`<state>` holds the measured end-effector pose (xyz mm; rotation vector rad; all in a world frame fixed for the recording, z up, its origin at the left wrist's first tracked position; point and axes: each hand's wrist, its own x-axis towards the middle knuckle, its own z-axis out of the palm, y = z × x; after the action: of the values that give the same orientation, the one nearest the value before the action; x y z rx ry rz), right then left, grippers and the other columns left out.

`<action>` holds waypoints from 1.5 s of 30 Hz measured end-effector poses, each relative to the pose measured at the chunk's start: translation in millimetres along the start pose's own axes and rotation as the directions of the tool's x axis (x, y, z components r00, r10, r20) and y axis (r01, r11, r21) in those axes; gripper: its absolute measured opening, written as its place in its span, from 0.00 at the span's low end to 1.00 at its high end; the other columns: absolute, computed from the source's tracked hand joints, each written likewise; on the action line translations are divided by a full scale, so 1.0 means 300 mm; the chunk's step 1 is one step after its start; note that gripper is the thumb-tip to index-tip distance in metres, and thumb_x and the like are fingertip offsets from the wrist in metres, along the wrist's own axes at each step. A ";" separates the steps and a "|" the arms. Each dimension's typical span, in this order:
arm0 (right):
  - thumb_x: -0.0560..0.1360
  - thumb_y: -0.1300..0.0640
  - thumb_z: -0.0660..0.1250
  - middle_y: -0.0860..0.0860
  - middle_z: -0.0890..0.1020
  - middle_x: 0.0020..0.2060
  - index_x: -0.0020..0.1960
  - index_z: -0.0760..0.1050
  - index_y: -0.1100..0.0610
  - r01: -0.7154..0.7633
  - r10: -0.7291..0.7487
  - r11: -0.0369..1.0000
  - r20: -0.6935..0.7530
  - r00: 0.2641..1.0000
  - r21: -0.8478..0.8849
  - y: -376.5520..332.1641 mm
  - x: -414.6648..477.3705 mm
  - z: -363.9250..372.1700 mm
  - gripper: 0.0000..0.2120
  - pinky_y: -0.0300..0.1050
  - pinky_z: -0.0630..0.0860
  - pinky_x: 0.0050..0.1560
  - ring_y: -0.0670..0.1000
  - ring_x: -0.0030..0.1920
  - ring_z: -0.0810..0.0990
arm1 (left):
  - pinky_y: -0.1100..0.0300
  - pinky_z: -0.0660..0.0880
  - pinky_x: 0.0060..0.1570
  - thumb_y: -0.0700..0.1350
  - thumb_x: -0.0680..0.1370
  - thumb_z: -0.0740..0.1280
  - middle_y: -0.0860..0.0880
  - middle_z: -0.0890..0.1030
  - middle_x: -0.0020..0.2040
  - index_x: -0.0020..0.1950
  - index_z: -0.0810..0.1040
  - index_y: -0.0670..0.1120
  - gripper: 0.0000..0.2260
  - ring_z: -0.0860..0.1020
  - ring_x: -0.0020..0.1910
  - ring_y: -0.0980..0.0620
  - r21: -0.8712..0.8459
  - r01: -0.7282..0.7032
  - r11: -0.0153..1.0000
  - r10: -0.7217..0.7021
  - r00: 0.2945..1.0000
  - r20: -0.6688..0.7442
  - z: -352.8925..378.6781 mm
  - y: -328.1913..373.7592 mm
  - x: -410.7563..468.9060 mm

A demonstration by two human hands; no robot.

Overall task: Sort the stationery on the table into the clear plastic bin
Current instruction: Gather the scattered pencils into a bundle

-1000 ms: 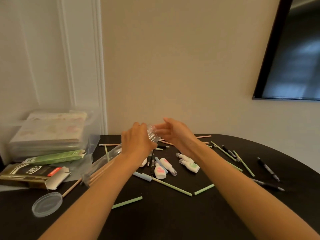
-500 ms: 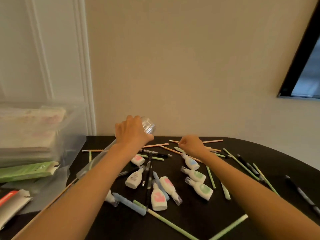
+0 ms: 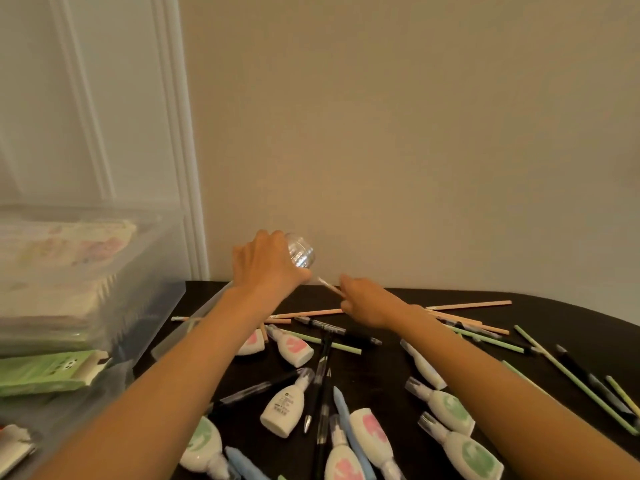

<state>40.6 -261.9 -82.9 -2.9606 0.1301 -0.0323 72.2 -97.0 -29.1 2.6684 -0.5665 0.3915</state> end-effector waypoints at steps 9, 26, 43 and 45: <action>0.75 0.61 0.65 0.59 0.78 0.55 0.57 0.74 0.64 0.029 0.004 0.985 0.186 0.983 -0.172 -0.055 0.123 0.061 0.12 0.45 0.72 0.51 0.54 0.47 0.73 | 0.55 0.71 0.51 0.55 0.70 0.71 0.46 0.74 0.56 0.63 0.69 0.45 0.27 0.74 0.53 0.47 0.001 -0.011 1.000 0.011 1.000 0.011 0.017 -0.025 0.003; 0.80 0.70 0.51 0.61 0.74 0.40 0.45 0.67 0.65 0.134 0.442 -0.300 0.013 0.897 0.944 -0.060 -0.256 -0.275 0.09 0.49 0.73 0.56 0.55 0.42 0.77 | 0.57 0.73 0.47 0.53 0.65 0.76 0.52 0.76 0.48 0.55 0.74 0.49 0.23 0.74 0.47 0.52 -0.241 -0.115 0.964 0.161 0.970 0.182 -0.107 0.097 -0.259; 0.81 0.69 0.48 0.66 0.71 0.63 0.72 0.55 0.65 0.256 0.567 -0.644 0.224 0.793 0.721 -0.157 -0.479 -0.233 0.20 0.51 0.71 0.64 0.59 0.61 0.76 | 0.58 0.74 0.44 0.53 0.66 0.75 0.51 0.78 0.44 0.52 0.76 0.48 0.19 0.77 0.44 0.52 -0.198 -0.226 0.954 0.267 0.939 0.217 -0.174 0.146 -0.443; 0.78 0.73 0.51 0.65 0.72 0.60 0.67 0.62 0.69 0.142 0.473 -0.570 0.182 0.862 0.810 -0.219 -0.504 -0.219 0.18 0.51 0.73 0.60 0.59 0.60 0.76 | 0.55 0.76 0.46 0.53 0.66 0.75 0.50 0.79 0.46 0.52 0.77 0.47 0.19 0.77 0.45 0.50 -0.186 -0.227 0.956 0.260 0.949 0.179 -0.168 0.158 -0.449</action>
<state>-106.3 -195.5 -8.6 -0.7035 0.4510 -0.4195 -76.4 -71.4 -15.9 2.5007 -0.9550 0.1330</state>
